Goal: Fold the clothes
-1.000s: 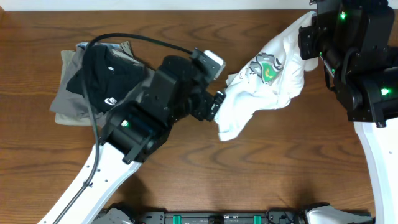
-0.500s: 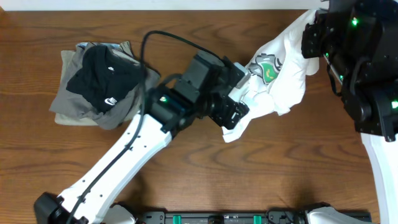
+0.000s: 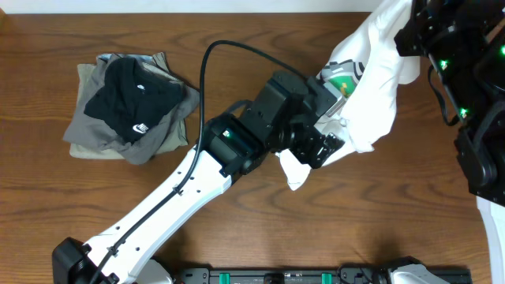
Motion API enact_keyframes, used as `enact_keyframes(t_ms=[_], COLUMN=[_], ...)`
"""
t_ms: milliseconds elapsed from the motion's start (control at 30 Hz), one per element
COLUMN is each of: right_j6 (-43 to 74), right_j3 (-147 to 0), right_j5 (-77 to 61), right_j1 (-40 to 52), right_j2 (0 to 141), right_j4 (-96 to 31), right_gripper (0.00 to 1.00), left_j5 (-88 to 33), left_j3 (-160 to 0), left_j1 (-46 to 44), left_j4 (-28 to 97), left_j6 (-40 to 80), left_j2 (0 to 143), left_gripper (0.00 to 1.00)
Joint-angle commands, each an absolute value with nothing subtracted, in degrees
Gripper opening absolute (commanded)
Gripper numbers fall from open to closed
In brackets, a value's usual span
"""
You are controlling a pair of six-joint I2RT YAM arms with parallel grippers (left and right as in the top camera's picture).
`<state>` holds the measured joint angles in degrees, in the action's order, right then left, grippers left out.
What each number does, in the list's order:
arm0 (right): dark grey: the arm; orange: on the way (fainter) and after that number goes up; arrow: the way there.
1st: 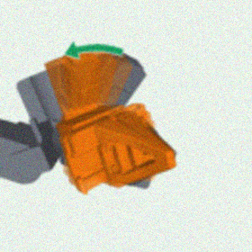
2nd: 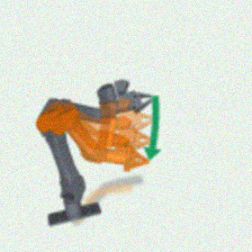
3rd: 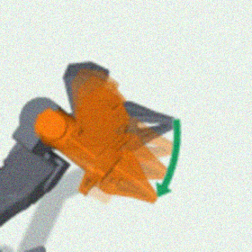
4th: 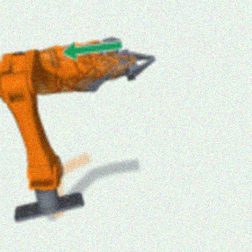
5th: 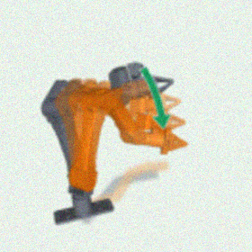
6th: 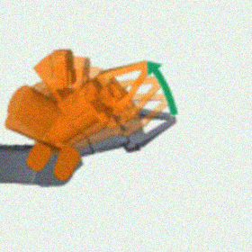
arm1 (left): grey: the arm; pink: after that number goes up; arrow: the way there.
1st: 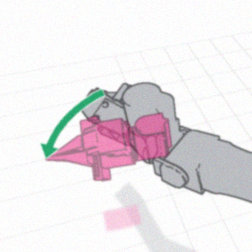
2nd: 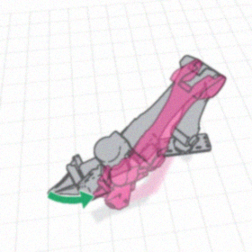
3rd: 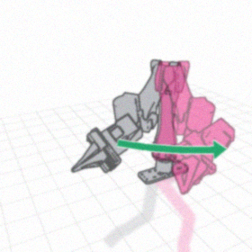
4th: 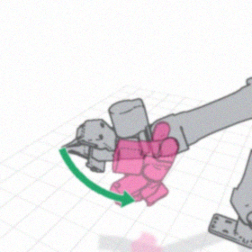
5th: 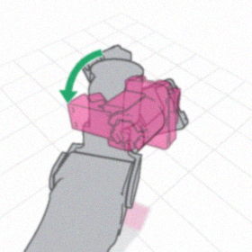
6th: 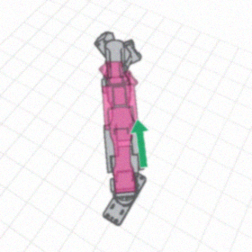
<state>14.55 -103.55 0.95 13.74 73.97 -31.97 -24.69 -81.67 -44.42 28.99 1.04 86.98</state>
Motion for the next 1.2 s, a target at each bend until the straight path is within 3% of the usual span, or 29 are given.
enact_keyframes(t_ms=[0,233,367,733,933,1167], right_j6=[18.31,18.65,18.63,18.33,18.20,18.17], right_j3=[-105.01,-105.01,-105.01,-105.01,-105.01,-105.01], right_j5=[-3.03,-3.22,-2.79,-0.36,0.05,1.93], right_j1=[14.35,16.82,18.63,22.20,22.59,22.57], right_j2=[73.38,73.41,73.41,73.41,73.45,73.78], right_j4=[-30.41,-28.86,-28.45,-28.71,-28.53,-28.40], right_gripper=[0.01,0.01,0.01,0.01,0.01,0.01], left_j5=[-25.39,-27.83,-27.11,-3.66,-0.19,-0.40], left_j3=[-81.97,-81.97,-81.97,-81.97,-81.97,-81.97], left_j1=[-44.84,-47.31,-47.83,-49.25,-50.17,-50.89], left_j4=[26.74,22.31,20.45,13.72,9.76,15.46], left_j6=[4.89,6.35,10.76,26.94,32.25,37.60], left_j2=[88.12,90.17,91.96,93.34,93.34,93.34], left_gripper=[0.84,0.81,0.67,0.65,0.59,0.51])
